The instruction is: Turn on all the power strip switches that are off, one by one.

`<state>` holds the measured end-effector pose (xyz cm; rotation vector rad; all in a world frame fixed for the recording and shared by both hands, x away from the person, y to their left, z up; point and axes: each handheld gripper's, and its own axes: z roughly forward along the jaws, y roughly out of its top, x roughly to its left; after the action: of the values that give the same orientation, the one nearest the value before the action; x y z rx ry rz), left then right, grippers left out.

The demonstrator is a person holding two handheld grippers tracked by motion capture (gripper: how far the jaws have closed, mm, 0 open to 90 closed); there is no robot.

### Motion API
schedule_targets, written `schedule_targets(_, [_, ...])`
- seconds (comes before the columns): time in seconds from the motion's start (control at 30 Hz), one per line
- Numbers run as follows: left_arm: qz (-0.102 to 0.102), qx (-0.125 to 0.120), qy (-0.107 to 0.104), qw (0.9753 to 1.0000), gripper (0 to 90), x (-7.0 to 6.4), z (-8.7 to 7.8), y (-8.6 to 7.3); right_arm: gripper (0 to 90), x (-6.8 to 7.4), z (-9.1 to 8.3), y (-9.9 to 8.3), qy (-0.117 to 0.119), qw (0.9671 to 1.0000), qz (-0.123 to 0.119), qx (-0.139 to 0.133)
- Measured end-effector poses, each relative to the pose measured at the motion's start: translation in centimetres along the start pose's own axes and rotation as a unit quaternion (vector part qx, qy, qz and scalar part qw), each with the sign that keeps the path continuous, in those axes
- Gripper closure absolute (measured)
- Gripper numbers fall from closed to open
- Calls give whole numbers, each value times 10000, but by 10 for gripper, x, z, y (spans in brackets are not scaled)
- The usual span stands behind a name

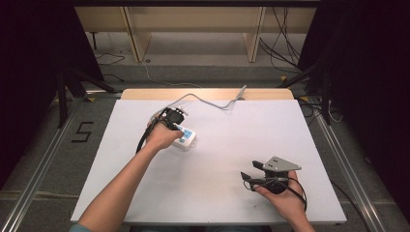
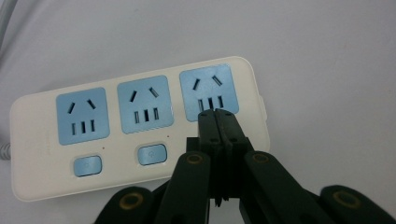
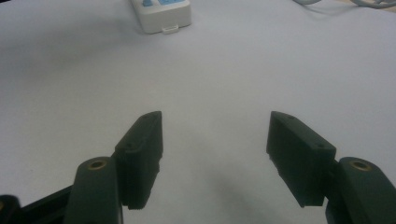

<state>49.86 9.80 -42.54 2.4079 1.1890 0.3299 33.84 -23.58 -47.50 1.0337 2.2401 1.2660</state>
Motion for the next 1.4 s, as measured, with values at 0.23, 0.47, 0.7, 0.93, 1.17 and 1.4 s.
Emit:
schedule_targets(0.23, [8,16,-35,10000,898,-1,1,0,372,0,0,0,-2,10000,-5,21])
schedule_targets(0.47, [8,75,-41,10000,898,1,3,-1,372,0,0,0,-9,10000,1,22])
schedule_targets(0.7, [26,98,-63,9999,898,-1,8,-1,372,0,1,0,-3,10000,4,26])
schedule_targets(0.93, [22,107,-47,9999,898,-2,11,0,372,-1,0,0,-11,10000,26,20])
schedule_targets(1.17, [59,154,-28,9999,898,-2,11,0,372,-1,0,0,-7,10000,20,12])
schedule_targets(1.4, [28,173,-52,9998,898,-2,12,0,372,-1,0,0,-6,10000,17,16])
